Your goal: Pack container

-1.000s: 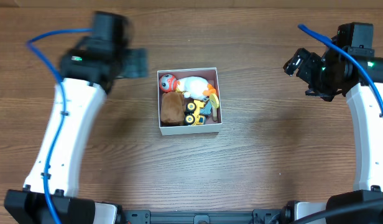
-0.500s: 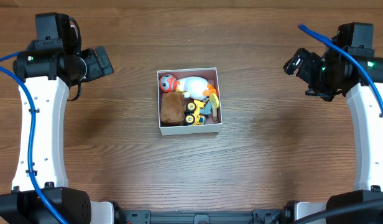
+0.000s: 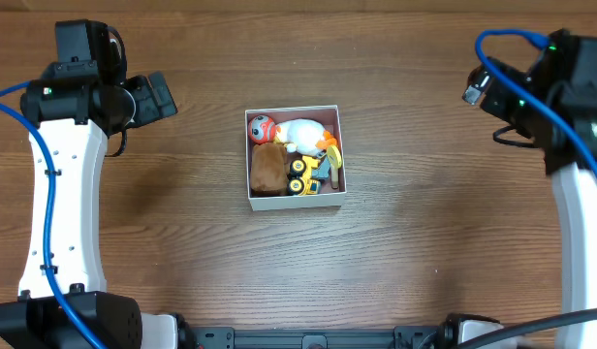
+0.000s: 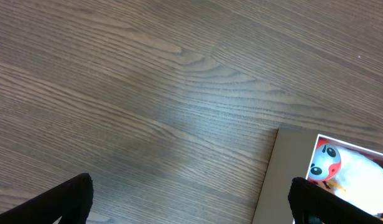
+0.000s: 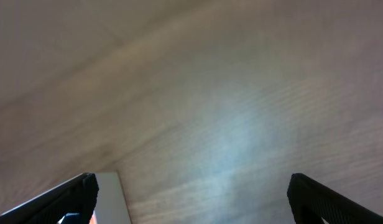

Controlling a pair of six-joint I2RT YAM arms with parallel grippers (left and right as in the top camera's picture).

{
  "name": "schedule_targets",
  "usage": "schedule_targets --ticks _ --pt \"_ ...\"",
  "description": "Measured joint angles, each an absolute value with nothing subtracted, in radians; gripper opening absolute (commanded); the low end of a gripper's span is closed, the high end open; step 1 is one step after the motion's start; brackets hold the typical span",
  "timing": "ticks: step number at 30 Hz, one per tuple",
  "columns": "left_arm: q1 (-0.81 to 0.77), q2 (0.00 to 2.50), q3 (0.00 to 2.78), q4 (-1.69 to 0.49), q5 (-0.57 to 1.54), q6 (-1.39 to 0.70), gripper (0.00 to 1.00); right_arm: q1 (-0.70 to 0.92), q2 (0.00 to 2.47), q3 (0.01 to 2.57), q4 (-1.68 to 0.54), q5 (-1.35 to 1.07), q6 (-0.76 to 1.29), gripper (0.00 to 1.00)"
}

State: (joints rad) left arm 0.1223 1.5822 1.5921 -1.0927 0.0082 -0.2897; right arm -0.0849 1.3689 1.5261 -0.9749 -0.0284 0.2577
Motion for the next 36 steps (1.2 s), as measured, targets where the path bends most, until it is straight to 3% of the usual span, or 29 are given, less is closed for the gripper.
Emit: schedule_targets --ticks 6,19,27,36 --pt "0.122 1.582 1.592 -1.093 0.009 -0.29 1.0 -0.07 1.06 1.41 -0.9 -0.01 0.063 1.0" --pt "0.122 1.583 1.59 -1.094 0.016 -0.29 1.0 -0.07 0.355 0.569 -0.733 -0.021 -0.045 1.0" --pt "0.122 1.582 1.59 -1.093 0.015 -0.29 1.0 -0.07 0.145 0.367 -0.63 -0.022 -0.049 1.0" --pt "0.122 1.583 1.59 -1.093 0.015 -0.29 1.0 -0.07 0.092 0.204 -0.455 -0.022 -0.05 1.0"
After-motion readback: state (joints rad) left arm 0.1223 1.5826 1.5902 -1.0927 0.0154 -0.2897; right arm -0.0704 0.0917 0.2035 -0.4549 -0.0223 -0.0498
